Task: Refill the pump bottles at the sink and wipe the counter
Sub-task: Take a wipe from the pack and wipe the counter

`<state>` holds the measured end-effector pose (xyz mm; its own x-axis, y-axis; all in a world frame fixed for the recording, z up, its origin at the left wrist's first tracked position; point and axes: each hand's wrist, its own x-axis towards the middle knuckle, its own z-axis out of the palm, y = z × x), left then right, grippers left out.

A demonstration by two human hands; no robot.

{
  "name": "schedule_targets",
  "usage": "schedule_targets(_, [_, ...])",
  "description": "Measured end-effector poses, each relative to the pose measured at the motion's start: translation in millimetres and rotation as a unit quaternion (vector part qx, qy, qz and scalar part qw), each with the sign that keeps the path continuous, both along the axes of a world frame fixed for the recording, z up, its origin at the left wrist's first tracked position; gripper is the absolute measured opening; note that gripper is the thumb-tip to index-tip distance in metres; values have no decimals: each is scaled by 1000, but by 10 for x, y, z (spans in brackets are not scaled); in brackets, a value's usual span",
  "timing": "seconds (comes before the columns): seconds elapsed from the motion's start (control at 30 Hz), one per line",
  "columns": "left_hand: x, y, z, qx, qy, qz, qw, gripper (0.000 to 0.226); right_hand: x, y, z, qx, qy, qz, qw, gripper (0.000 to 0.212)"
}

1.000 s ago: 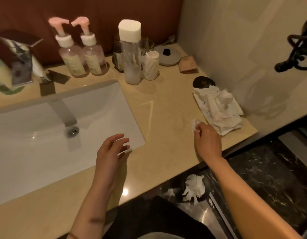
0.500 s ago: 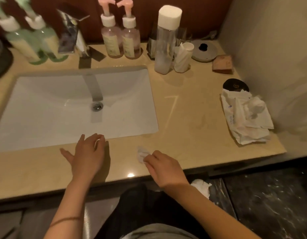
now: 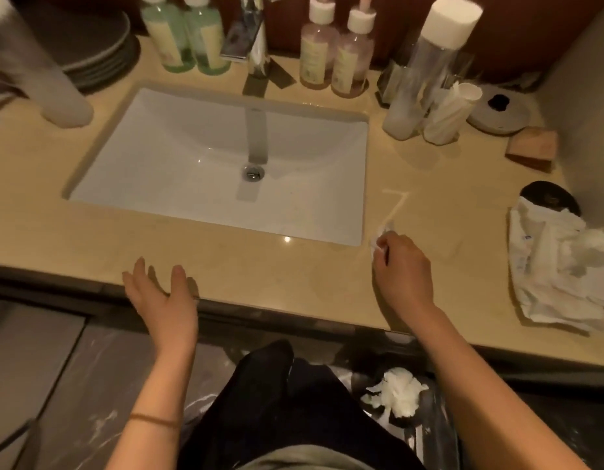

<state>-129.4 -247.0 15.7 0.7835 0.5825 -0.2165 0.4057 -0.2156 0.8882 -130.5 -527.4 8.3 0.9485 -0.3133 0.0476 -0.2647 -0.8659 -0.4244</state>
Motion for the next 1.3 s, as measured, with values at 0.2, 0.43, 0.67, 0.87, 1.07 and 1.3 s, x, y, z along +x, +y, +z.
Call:
schedule_targets(0.2, [-144,27,-78,-114,17,59,992,59,-16,861,-74,21,-17,193,981,21])
schedule_targets(0.43, [-25,74,-157,-174,8,102,979,64,-516,673,-83,56,-28,225,972,10])
schedule_targets(0.67, [200,279,-189,-166,7,163,973,64,-366,146,-25,22,-20,23,999,9])
schedule_targets(0.87, [365,693,-323,-195,-2,213,957,64,143,711,-2,41,-24,-13,999,21])
schedule_targets(1.07, [347,804,-375,-198,-10,212,957,62,143,1647,-57,29,20,151,988,24])
schedule_targets(1.3, [259,743,-338,-208,-17,208,956,56,-244,1602,4,69,50,233,969,25])
